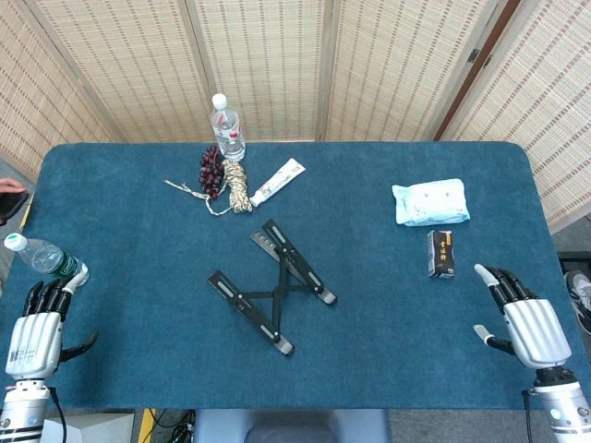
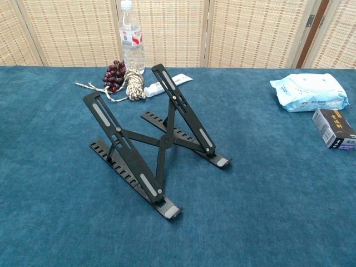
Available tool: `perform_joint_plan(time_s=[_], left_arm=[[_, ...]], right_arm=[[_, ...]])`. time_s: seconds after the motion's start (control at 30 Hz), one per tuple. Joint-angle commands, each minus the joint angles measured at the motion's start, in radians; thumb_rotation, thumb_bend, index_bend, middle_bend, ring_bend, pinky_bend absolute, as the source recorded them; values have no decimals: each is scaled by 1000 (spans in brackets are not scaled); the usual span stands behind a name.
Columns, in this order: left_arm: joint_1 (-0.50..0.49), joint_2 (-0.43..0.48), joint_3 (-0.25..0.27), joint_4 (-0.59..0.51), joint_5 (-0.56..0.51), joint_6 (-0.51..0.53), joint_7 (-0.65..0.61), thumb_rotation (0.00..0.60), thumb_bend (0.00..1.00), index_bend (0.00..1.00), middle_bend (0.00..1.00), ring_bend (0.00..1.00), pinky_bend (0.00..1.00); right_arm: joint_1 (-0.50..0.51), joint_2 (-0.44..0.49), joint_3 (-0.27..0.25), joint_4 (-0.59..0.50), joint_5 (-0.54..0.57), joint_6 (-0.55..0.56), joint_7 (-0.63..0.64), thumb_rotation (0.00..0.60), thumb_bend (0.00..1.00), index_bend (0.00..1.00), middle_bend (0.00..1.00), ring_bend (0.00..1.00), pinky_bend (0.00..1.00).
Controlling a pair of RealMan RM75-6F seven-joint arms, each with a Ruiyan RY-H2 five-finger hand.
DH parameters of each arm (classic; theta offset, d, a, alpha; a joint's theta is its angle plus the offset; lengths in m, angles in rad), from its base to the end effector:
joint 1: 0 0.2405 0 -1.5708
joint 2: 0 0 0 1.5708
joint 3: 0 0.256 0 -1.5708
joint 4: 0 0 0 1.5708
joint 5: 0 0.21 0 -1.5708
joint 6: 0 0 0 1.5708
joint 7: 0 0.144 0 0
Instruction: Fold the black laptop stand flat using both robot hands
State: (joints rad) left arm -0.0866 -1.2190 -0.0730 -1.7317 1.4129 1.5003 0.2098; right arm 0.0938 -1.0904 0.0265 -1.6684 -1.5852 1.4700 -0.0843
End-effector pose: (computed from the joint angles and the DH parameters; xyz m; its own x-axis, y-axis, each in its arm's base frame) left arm -0.2857 0.1830 0.1271 0.3790 -0.0048 0.9254 0.9237 0.0629 -0.3780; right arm -0.2919 -0.1772 0.1532 0.4556 -0.0301 0.8897 -0.8865 -0.1067 0.4504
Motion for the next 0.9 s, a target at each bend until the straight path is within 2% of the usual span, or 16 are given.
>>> perform_joint_plan(time_s=[0.03, 0.57, 0.8, 0.9], left_arm=[[0, 2, 0, 0, -2, -2, -2, 600, 173, 110, 140, 99, 7], [10, 10, 4, -19, 13, 17, -7, 600, 173, 111, 140, 99, 7], [12, 14, 6, -23, 17, 19, -15, 600, 173, 111, 140, 99, 7], [14, 16, 6, -24, 20, 23, -18, 600, 174, 111, 140, 99, 7]], right_arm=[[-1, -1, -2, 0, 0, 0, 2, 600, 132, 89, 169, 149, 448], [19, 19, -5, -17, -30, -14, 67, 600, 132, 89, 169, 150, 448], [84, 46, -1, -72, -27, -115, 148, 600, 131, 79, 160, 139, 444], [127, 59, 8, -108, -10, -184, 197, 600, 81, 49, 136, 112, 412]])
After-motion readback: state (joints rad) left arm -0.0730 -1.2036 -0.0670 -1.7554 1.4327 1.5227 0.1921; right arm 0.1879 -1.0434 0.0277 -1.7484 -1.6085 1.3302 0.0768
